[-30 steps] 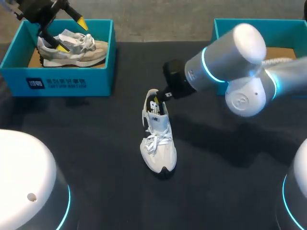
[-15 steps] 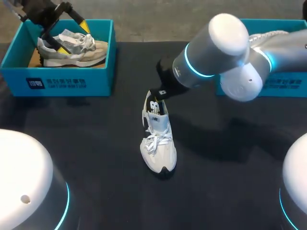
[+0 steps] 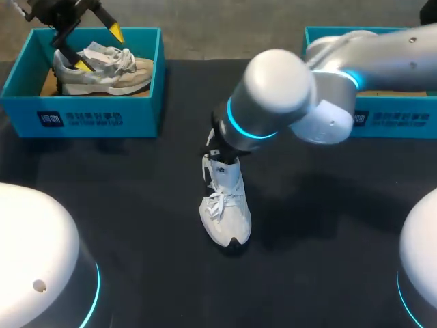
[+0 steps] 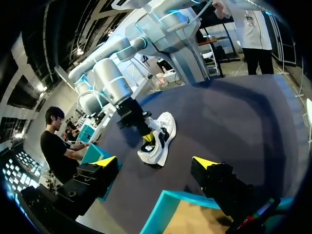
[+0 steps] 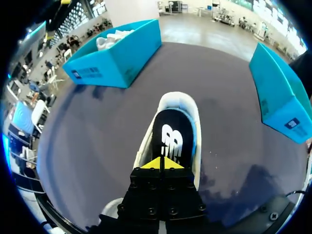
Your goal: Take the shoe out of the shoebox, open the shoe tongue, remove and reinsert the insole, then place the shoe into the shoebox
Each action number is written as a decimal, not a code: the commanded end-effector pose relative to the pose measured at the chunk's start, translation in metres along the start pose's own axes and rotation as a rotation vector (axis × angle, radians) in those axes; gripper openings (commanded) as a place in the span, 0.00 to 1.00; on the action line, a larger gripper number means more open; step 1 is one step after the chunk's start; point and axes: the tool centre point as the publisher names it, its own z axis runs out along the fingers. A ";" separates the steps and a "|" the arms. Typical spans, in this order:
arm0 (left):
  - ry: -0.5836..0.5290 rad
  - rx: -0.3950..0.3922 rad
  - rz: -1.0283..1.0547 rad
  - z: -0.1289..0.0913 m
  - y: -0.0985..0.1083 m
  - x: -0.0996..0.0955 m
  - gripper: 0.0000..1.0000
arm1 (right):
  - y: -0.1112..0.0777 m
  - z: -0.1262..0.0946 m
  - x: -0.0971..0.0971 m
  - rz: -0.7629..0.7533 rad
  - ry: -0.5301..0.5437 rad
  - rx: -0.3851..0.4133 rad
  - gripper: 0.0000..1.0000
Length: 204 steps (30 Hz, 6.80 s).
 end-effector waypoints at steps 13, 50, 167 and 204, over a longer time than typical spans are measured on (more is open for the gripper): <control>0.008 -0.010 0.011 -0.005 -0.009 0.002 1.00 | -0.001 -0.001 0.004 0.043 -0.313 0.023 0.00; 0.009 -0.007 -0.003 0.000 -0.006 0.004 1.00 | 0.001 0.033 -0.021 0.088 -0.244 0.154 0.00; 0.009 -0.007 -0.003 0.000 -0.006 0.004 1.00 | -0.009 -0.001 -0.029 0.222 -0.209 0.695 0.00; 0.009 -0.007 -0.003 0.000 -0.006 0.004 1.00 | -0.016 -0.020 -0.006 0.203 -0.163 0.712 0.11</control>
